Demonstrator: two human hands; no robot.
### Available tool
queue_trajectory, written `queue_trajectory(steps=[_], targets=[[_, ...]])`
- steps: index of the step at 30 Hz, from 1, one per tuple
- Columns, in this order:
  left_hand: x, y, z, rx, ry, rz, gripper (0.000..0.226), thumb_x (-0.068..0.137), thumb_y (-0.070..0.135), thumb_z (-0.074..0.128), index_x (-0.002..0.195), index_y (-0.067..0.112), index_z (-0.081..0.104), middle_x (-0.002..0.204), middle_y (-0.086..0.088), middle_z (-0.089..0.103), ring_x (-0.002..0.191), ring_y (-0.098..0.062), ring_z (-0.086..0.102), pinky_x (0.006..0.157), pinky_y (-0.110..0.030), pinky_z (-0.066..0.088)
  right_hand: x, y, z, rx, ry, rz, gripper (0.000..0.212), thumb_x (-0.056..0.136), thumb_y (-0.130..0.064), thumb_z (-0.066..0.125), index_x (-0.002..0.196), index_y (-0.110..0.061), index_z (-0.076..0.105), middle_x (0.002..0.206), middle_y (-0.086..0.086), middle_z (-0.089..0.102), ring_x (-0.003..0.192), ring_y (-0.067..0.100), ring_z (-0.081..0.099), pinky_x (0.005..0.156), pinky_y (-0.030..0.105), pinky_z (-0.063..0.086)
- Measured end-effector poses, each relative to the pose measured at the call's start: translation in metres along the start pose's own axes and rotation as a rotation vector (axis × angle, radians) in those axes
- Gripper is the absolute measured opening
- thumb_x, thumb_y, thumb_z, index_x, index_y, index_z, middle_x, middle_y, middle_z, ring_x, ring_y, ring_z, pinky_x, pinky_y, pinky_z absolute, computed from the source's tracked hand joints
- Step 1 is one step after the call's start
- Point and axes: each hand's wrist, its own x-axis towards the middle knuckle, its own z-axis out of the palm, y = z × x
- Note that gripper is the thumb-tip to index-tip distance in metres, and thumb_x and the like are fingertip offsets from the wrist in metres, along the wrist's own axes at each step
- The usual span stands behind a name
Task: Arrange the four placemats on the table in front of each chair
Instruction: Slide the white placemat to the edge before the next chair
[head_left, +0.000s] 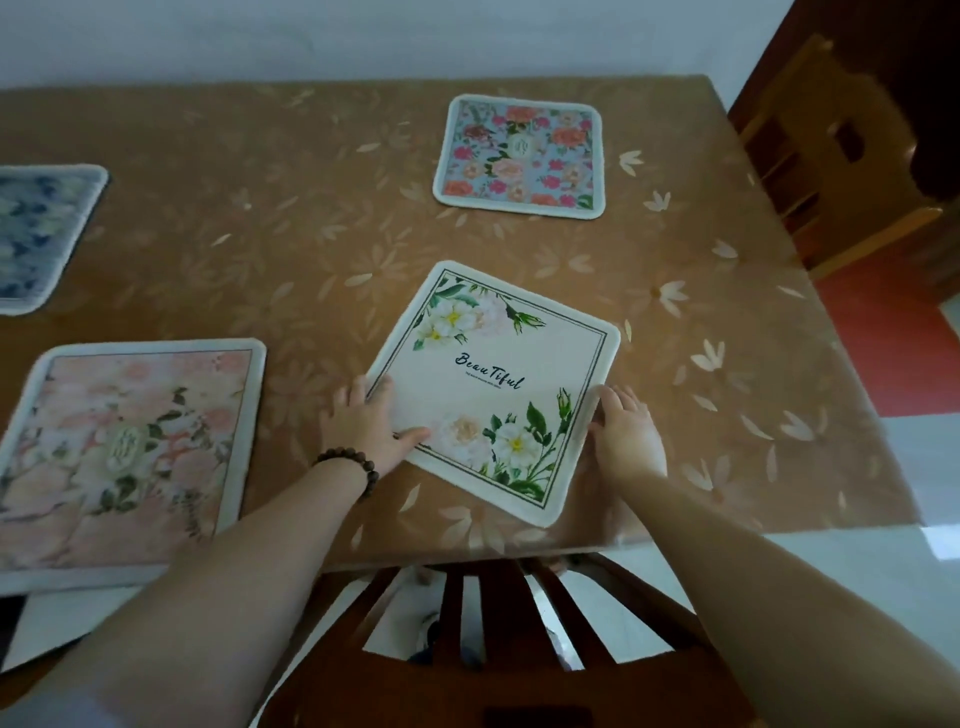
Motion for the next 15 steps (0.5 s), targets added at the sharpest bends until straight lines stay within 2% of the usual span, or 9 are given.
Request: queue_trajectory(steps=[2, 5, 10, 15], targets=[[-0.016, 0.009, 0.007, -0.009, -0.004, -0.015, 0.091, 0.073, 0.080, 0.040, 0.145, 0.028, 0.020, 0.152, -0.008, 0.020, 0.133, -0.033, 0.022, 0.100, -0.051, 0.030, -0.001, 0.004, -0.003, -0.002, -0.003, -0.014, 0.047, 0.092, -0.005, 0.041, 0.139, -0.013, 0.038, 0.150, 0.010, 0.035, 0.143, 0.026, 0.017, 0.118, 0.042, 0.012], [-0.035, 0.022, 0.015, -0.009, -0.017, -0.020, 0.091, 0.074, 0.081, 0.038, 0.146, 0.028, 0.018, 0.153, -0.008, 0.017, 0.134, -0.034, 0.020, 0.102, -0.051, 0.028, -0.012, 0.008, -0.005, 0.046, -0.037, 0.018, 0.046, 0.096, -0.017, 0.039, 0.141, -0.012, 0.032, 0.151, 0.013, 0.031, 0.143, 0.029, 0.017, 0.117, 0.044, 0.015], [-0.055, 0.034, 0.023, -0.012, -0.054, -0.029, 0.092, 0.076, 0.079, 0.038, 0.147, 0.027, 0.015, 0.155, -0.012, 0.014, 0.138, -0.036, 0.016, 0.110, -0.053, 0.022, -0.036, 0.015, -0.002, 0.019, -0.158, -0.015, 0.088, 0.085, -0.060, 0.052, 0.148, -0.012, 0.014, 0.156, 0.014, 0.017, 0.144, 0.027, 0.008, 0.116, 0.040, 0.011], [-0.074, 0.043, 0.027, -0.032, -0.040, -0.040, 0.095, 0.073, 0.080, 0.042, 0.147, 0.027, 0.015, 0.155, -0.011, 0.015, 0.137, -0.035, 0.017, 0.107, -0.052, 0.024, -0.055, 0.022, 0.000, 0.076, -0.199, -0.013, 0.096, 0.076, -0.061, 0.064, 0.149, -0.023, 0.015, 0.158, 0.010, 0.008, 0.145, 0.023, 0.000, 0.116, 0.040, 0.013]])
